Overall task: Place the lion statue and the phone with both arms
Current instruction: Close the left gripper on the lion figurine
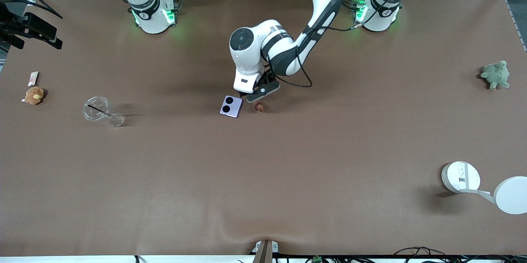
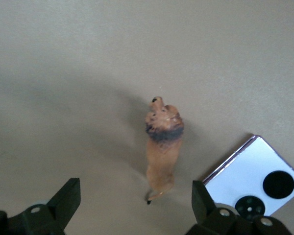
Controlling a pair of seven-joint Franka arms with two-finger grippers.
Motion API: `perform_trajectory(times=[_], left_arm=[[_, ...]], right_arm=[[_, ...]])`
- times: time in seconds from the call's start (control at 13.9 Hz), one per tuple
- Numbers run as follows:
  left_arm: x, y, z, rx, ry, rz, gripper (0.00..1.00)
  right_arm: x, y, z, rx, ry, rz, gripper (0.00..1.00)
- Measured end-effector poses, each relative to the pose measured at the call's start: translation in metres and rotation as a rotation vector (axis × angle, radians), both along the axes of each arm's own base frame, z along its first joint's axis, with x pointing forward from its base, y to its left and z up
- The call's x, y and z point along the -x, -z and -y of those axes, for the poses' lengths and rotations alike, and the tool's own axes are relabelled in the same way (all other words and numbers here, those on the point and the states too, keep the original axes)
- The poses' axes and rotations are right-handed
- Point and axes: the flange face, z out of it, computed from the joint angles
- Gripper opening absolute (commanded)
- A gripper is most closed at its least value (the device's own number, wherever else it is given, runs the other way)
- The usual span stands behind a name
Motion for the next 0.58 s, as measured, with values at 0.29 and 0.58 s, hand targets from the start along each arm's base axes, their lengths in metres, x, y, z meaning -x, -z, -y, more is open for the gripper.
perform_trajectory(times=[0.29,0.58], left_arm=[[0.002,0.017,0.003,0.011,0.007,0.003,1.00],[-0.001,0.029,0.006,0.028,0.004,0.036,1.00]], right_arm=[[0.000,0.000,0.000,0.000,0.000,0.000,1.00],[0.000,0.000,0.000,0.000,0.000,0.000,1.00]])
